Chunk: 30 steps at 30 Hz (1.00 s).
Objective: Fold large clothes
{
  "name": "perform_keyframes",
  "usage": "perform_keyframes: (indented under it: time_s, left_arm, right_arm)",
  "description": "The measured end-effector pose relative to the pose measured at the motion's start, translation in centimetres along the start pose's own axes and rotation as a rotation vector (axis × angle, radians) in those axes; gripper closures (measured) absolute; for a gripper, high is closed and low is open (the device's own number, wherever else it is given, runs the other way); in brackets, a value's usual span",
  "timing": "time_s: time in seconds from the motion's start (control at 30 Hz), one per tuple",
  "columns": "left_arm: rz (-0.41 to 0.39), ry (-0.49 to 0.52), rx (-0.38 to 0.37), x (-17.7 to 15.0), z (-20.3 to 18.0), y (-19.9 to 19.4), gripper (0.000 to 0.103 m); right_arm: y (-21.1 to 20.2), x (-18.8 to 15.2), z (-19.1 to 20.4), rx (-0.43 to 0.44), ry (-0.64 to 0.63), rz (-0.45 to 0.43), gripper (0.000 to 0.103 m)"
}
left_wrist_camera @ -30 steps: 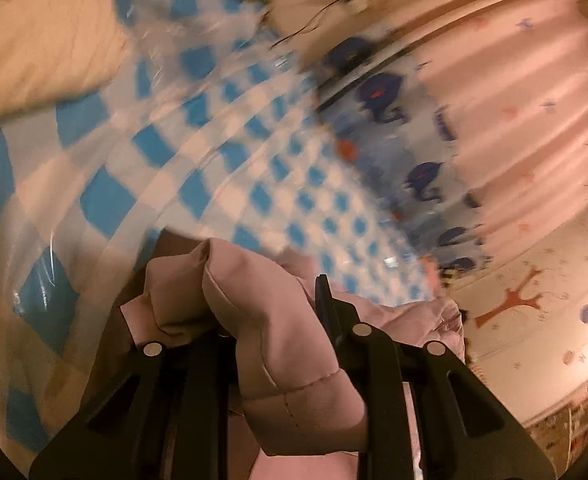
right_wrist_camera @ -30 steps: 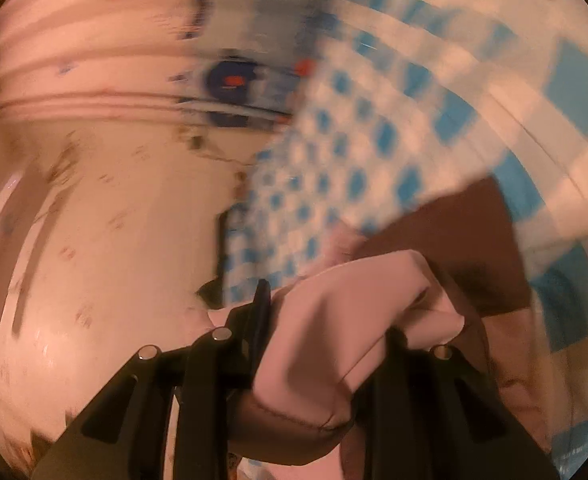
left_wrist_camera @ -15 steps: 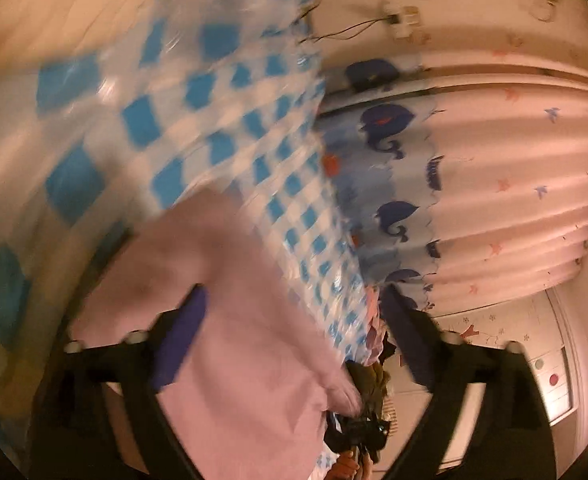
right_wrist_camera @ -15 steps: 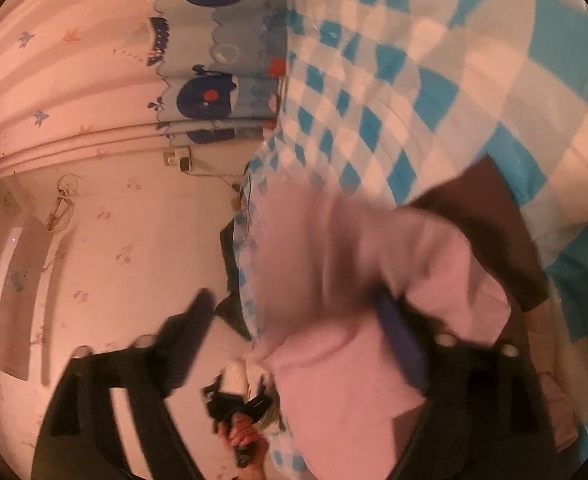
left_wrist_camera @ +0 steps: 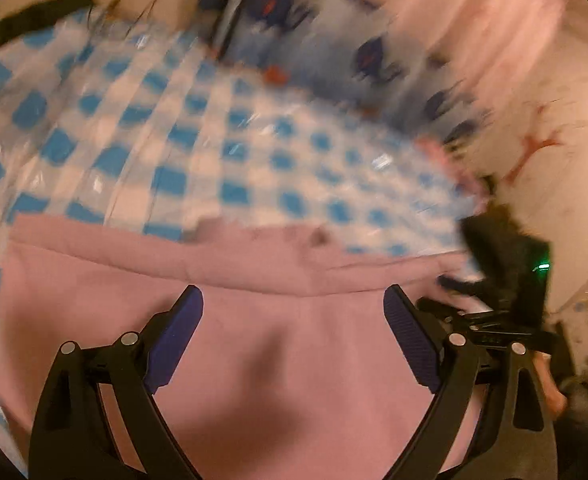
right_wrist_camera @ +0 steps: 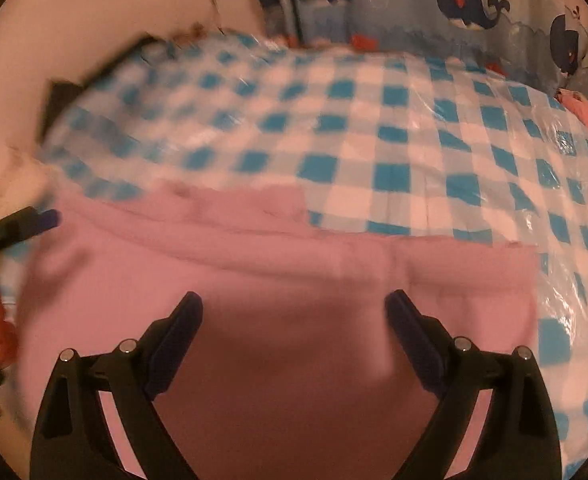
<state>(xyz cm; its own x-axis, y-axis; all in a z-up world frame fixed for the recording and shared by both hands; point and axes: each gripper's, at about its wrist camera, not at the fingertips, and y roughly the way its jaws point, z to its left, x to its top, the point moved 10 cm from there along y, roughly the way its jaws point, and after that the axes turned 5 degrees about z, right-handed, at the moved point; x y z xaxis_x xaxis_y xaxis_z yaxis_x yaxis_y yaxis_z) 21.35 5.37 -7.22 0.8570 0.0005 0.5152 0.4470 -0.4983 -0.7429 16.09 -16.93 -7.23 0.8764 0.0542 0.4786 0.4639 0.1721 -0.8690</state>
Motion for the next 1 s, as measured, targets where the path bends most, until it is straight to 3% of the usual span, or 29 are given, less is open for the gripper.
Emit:
perform_keyframes:
  time_s: [0.07,0.13,0.27,0.33,0.43,0.53,0.6,0.7,0.8,0.87,1.0]
  left_arm:
    - [0.056,-0.072,0.042,0.0,2.8,3.8,0.018]
    - [0.064,-0.102,0.055,0.3,4.5,5.7,0.021]
    - [0.094,-0.090,0.098,0.9,5.8,8.7,0.021]
    - [0.122,-0.060,0.144,0.3,5.7,9.3,0.021]
    - [0.146,-0.026,0.181,-0.1,5.2,7.9,0.021]
    - [0.048,-0.006,0.158,1.0,4.3,2.7,0.020]
    - [0.014,0.038,0.208,1.4,4.7,1.3,0.020]
    - [0.066,-0.031,0.259,0.6,8.9,3.0,0.021]
    - [0.057,-0.091,0.195,-0.9,11.0,5.3,0.020]
    - [0.040,-0.093,0.194,-1.1,11.3,6.2,0.019]
    - [0.108,-0.085,0.220,-1.3,11.2,5.9,0.019]
  right_arm:
    - [4.0,-0.1,-1.1,0.045,0.056,0.040,0.013]
    - [5.8,0.6,-1.8,0.092,0.121,0.047,0.012]
    - [8.8,1.3,-2.9,0.160,0.206,0.072,0.010]
    - [8.8,1.1,-2.7,0.136,0.188,0.096,0.010]
    - [6.5,1.0,-2.5,0.105,0.147,0.130,0.010]
    - [1.8,2.6,-3.2,0.100,0.168,-0.019,0.010]
    - [0.8,2.8,-4.2,0.038,0.142,-0.060,0.009]
    - [4.4,1.3,-6.1,-0.025,0.159,0.019,0.009]
    - [6.3,0.9,-6.5,0.059,0.219,-0.003,0.007]
    - [7.1,1.1,-6.7,0.088,0.238,-0.011,0.007]
    - [7.3,0.9,-6.6,0.089,0.232,0.058,0.007]
